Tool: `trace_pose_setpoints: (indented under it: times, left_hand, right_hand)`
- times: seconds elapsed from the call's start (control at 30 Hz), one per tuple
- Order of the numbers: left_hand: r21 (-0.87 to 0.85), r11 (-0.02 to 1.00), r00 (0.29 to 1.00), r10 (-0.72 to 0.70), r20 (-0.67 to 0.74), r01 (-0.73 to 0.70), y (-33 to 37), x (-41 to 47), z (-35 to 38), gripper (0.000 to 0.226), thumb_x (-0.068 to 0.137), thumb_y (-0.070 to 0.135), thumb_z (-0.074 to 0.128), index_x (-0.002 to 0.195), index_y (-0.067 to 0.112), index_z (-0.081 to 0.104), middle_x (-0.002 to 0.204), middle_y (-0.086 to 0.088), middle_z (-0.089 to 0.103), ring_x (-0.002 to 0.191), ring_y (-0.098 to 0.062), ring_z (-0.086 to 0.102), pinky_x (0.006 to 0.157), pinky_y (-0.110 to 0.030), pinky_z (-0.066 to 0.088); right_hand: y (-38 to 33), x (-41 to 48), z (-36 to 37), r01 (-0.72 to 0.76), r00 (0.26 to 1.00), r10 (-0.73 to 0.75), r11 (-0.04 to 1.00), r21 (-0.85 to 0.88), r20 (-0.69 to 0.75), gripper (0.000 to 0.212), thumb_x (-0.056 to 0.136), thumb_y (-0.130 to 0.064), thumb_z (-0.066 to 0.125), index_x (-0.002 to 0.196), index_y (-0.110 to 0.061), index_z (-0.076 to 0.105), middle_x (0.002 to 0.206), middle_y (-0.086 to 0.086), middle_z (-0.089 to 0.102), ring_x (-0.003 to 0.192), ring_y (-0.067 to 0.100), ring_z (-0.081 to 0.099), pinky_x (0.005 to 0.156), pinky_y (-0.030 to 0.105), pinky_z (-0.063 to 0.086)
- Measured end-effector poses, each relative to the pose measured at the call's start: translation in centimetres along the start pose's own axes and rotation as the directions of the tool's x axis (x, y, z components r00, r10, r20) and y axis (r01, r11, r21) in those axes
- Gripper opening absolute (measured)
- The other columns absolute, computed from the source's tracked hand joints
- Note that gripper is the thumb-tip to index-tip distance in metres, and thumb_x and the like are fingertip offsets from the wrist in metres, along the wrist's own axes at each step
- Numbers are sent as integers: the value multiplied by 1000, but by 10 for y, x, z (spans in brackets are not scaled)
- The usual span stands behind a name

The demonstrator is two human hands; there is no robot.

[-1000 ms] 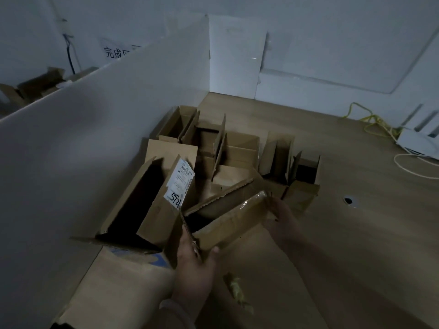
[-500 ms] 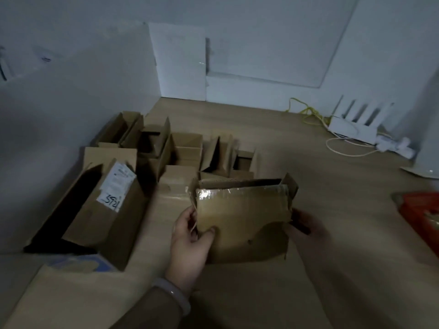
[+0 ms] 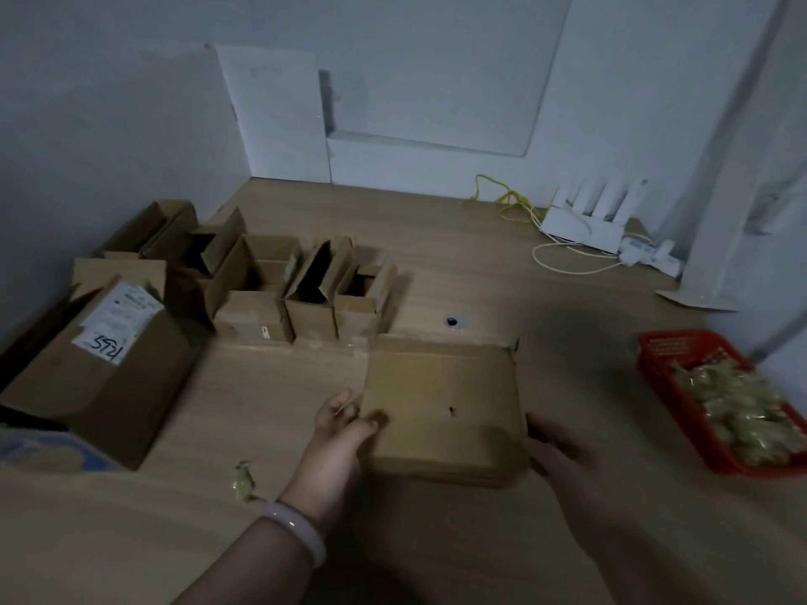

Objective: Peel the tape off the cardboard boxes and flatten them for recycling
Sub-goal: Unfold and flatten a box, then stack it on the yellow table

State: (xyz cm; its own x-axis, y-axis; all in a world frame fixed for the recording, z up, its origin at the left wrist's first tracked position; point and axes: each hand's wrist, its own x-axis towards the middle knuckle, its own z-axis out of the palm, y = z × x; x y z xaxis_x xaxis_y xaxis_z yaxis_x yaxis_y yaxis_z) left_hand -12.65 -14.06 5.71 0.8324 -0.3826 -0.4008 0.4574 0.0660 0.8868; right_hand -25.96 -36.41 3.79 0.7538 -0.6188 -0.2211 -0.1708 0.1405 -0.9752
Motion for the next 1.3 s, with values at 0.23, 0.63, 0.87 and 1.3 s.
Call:
trace_pose_setpoints:
  times: [0.23,0.63,0.87,1.3]
  left_hand:
    - [41,997,997,68,-45,-66,-22,-28,27,67,88,-11,50,145,18,33,117,1,59,93,-1,56,63,-11,49]
    - [399,913,988,128,-91,-82,-30,-33,21,41,89,12,64,127,20,51,118,2,60,109,-12,57,95,-33,48]
    - [506,856,989,142,-33,-106,-38,0,21,37,90,32,62,127,34,54,116,12,61,97,2,55,78,-5,40]
    - [701,704,984,-18,180,-115,-80,22,3,54,89,34,64,136,21,43,121,17,49,109,6,46,81,6,26]
  right_hand:
    - [2,-6,-37,91,956,-64,993,-81,288,40,79,-31,66,119,-29,65,111,-6,72,102,10,67,81,23,55]
    - [27,-2,-23,-136,979,201,785,-604,40,31,87,-56,55,88,-26,64,89,-4,65,84,15,61,72,29,46]
    - [31,16,-17,-165,985,162,750,-640,-63,39,93,-49,51,105,-15,66,103,11,65,95,27,59,78,30,40]
    - [51,13,-18,-277,957,147,714,-643,-249,57,87,-28,68,138,-14,46,122,22,59,111,36,56,89,36,42]
